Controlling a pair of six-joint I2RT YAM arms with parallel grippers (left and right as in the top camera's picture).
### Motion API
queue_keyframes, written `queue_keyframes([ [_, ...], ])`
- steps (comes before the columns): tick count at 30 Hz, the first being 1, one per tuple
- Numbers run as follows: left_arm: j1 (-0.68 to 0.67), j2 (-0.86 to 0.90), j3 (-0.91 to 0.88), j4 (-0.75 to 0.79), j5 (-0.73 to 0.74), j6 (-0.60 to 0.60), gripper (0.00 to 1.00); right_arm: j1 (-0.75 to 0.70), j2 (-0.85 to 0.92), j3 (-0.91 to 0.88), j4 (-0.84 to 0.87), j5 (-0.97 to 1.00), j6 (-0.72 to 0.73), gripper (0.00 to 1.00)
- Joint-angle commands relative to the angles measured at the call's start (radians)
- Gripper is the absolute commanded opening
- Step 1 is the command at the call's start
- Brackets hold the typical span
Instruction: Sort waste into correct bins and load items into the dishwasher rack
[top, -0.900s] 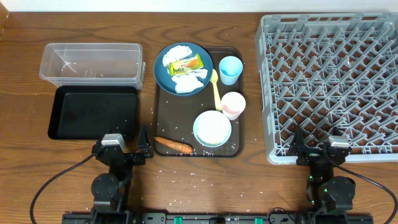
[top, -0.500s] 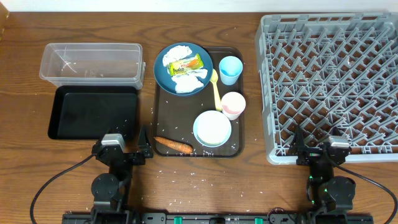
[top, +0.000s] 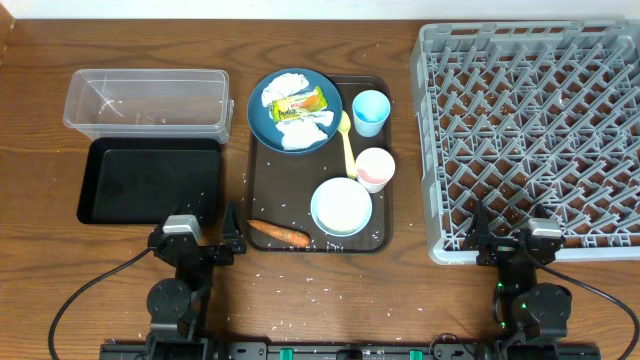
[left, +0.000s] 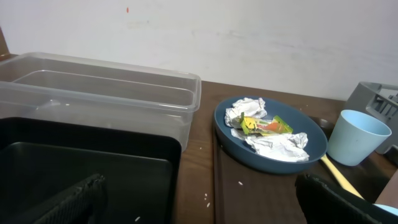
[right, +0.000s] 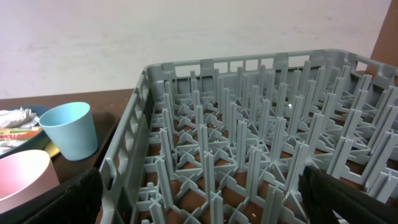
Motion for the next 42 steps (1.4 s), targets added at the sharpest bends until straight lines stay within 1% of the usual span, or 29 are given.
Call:
queue_keyframes([
  [1, 0.007, 0.000, -0.017, -0.039, -0.008, -0.008, 0.98, 0.007, -0.005, -0.002, -0.003, 0.006, -0.008, 0.99],
  [19, 0.007, 0.000, -0.017, -0.034, -0.008, -0.008, 0.98, 0.007, -0.005, -0.002, 0.040, 0.006, -0.008, 0.99],
  [24, 0.007, 0.000, -0.017, 0.013, -0.008, -0.008, 0.98, 0.006, -0.005, -0.002, 0.077, 0.006, -0.008, 0.99],
  [30, 0.007, 0.000, 0.007, 0.060, -0.008, -0.008, 0.98, 0.006, -0.005, 0.006, 0.159, 0.006, -0.009, 0.99],
  [37, 0.007, 0.038, 0.131, 0.047, -0.008, 0.012, 0.98, 0.006, 0.020, 0.111, 0.173, -0.007, -0.036, 0.99],
  [40, 0.007, 0.121, 0.239, 0.040, -0.008, 0.023, 0.98, 0.006, 0.092, 0.200, 0.165, -0.036, -0.066, 0.99],
  [42, 0.007, 0.201, 0.332, 0.036, -0.004, 0.023, 0.98, 0.006, 0.170, 0.277, 0.137, -0.048, -0.077, 0.99],
])
